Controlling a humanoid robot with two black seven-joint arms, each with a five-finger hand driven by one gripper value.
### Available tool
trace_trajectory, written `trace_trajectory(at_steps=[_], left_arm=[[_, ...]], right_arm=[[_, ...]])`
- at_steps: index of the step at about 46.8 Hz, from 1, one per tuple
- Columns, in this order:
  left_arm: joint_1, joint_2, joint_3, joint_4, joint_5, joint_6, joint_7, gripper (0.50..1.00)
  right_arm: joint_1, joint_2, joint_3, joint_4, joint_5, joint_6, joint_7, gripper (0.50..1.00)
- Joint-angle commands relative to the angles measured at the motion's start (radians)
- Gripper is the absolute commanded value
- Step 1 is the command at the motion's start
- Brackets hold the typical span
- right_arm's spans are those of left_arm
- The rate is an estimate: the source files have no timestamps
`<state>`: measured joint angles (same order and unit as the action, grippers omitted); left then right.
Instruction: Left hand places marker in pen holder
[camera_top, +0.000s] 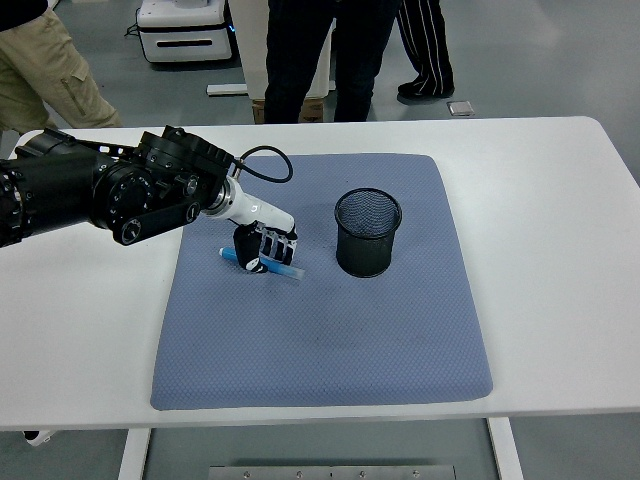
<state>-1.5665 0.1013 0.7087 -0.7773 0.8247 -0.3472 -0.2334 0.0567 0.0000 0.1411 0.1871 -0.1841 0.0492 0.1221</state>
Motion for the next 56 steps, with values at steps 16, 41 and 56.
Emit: trace_trajectory(at_steps=[16,41,56], left_arm=[[0.000,0.002,0.000,-0.002,0.002,-0.003,-0.001,0.607],[-0.003,0.002,0.002,-0.004,0.002,-0.006,-0.001,0.552],[-0.006,0.002,0.000,-0.005,0.002,-0.009,-0.011,0.593]], right_arm=[[0.000,0.000,0.000,0.000,0.000,0.000,0.001,1.000],[0.000,0.000,0.000,0.000,0.000,0.000,0.001,1.000],[0.000,0.000,0.000,0.000,0.000,0.000,0.001,1.000]])
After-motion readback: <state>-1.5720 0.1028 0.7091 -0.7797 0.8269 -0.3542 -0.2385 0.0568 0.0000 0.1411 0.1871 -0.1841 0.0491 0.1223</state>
